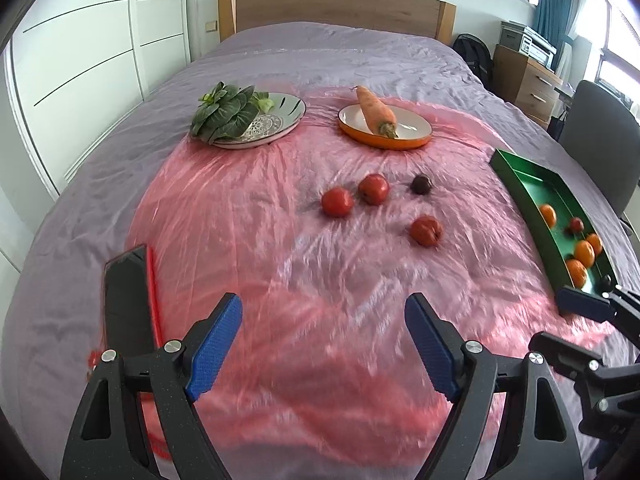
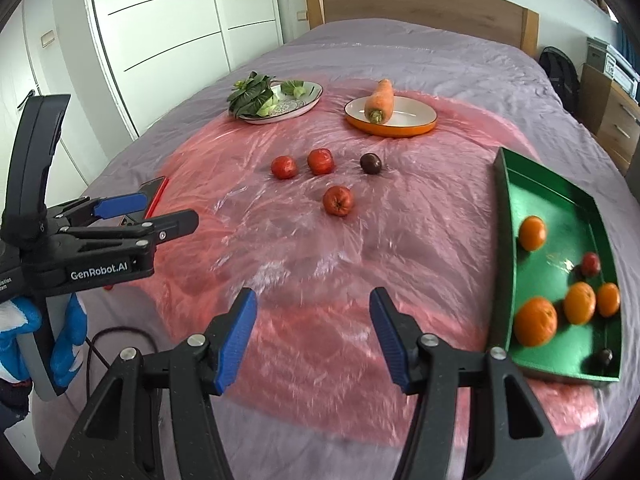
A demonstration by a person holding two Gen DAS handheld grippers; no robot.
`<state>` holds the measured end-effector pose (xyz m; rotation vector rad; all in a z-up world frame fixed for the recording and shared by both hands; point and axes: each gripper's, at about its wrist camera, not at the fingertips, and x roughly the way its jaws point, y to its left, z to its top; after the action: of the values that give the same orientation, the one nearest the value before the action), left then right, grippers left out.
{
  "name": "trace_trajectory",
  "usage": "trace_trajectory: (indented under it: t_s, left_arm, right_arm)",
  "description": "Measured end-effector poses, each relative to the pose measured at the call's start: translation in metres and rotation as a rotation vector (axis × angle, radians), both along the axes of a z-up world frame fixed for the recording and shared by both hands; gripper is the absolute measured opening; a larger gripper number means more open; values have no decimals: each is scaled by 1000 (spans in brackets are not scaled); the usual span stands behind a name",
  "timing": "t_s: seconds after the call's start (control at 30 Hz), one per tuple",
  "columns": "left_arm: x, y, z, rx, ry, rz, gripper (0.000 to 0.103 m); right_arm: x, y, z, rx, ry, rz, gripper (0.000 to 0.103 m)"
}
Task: Organize fruits
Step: 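Grasp a red tomato with the left gripper while the right gripper grasps another tomato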
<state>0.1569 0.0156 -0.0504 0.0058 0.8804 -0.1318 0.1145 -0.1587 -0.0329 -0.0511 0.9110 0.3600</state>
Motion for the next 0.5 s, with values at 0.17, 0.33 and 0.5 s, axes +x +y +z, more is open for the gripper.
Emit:
trace_trajectory:
  t_s: [0.17, 0.33, 0.5]
  left_arm:
    - [29, -5, -3, 7, -3, -6, 79]
    - [52, -10, -8, 16, -4, -11, 79]
    - [73, -13, -15, 20, 1, -18, 79]
  right_arm:
    - [27, 2, -5, 9, 3, 9, 89]
    - [55, 6, -9, 16, -5, 17, 88]
    - [77, 12, -16, 27, -8, 28, 88]
